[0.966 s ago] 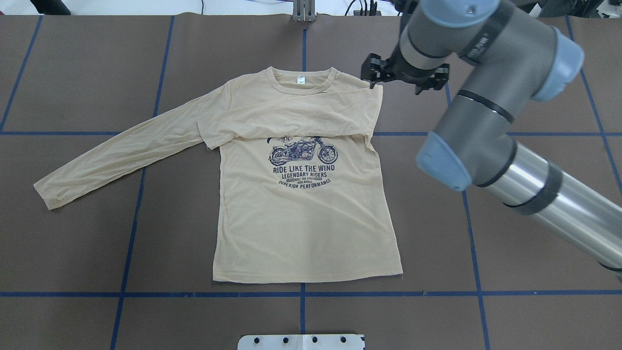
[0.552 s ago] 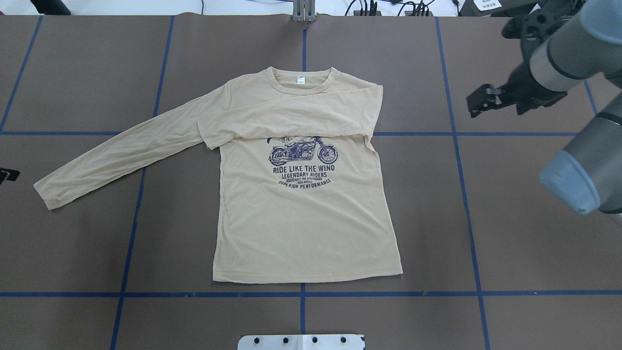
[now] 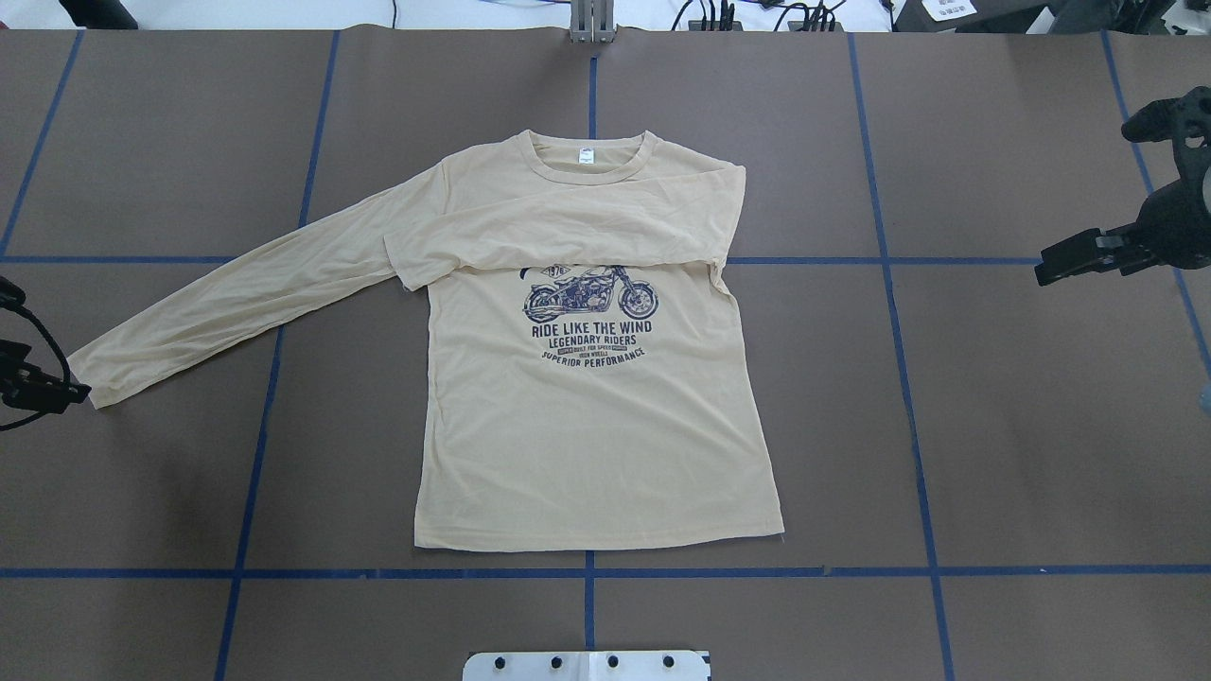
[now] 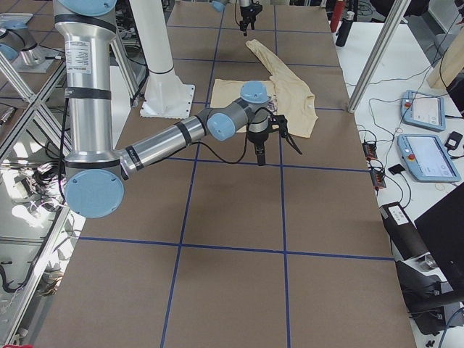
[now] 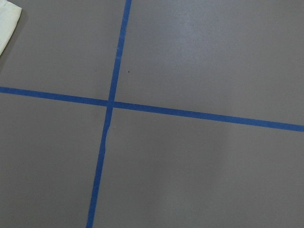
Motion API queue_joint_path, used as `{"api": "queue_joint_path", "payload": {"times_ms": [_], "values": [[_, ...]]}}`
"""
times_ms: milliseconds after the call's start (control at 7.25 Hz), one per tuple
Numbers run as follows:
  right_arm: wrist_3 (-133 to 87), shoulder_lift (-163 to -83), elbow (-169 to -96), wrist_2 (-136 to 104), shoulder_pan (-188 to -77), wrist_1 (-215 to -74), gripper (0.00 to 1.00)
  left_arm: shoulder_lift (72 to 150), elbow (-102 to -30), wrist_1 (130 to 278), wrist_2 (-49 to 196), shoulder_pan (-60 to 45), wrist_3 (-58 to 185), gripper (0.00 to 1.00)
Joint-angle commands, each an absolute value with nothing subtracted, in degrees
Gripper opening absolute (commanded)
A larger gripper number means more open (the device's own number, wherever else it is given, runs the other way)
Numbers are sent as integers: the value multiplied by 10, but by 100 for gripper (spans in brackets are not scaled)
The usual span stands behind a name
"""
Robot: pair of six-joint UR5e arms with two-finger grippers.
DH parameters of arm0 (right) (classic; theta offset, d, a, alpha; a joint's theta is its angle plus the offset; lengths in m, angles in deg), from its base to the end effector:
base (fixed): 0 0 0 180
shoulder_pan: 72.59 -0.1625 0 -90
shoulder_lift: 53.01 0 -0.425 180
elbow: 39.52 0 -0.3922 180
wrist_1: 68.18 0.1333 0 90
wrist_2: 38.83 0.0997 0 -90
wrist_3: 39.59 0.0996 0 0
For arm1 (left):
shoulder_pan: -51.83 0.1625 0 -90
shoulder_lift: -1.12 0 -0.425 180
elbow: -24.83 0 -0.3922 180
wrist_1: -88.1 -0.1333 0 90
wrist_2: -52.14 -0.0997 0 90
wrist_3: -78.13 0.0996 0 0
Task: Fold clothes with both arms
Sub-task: 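Lower the left gripper onto the cuff of the other sleeve and grasp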
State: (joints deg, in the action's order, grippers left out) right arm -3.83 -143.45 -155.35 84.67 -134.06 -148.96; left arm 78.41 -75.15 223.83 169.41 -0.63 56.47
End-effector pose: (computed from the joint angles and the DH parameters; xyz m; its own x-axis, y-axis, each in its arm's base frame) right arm -0.1606 -0.4594 0.4310 0.7027 -0.1241 0.7005 -0.0217 0.9805 0.1954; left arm 0.1934 -0.3956 0.5925 0.6426 0.5196 -0.5632 -0.2243 0.8303 0.5102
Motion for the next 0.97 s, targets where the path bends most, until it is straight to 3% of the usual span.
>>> {"api": "queue_joint_path", "payload": {"times_ms": [0,138,276,690,828], "values": [[-37,-1439,-1554,847,-1341,-1483,99,793,-709,2288,1685,6,562,88],[-37,-1439,-1554,847,-1341,-1483,99,793,-706,2289,1685,12,562,73],[-37,-1439,-1555,847,-1341,-1483,99,794,-705,2289,1685,13,562,68],[-36,-1439,-1555,848,-1341,-1483,99,814,-687,2288,1685,24,562,67],[-36,-1439,-1555,848,-1341,-1483,99,815,-687,2288,1684,24,562,57]]}}
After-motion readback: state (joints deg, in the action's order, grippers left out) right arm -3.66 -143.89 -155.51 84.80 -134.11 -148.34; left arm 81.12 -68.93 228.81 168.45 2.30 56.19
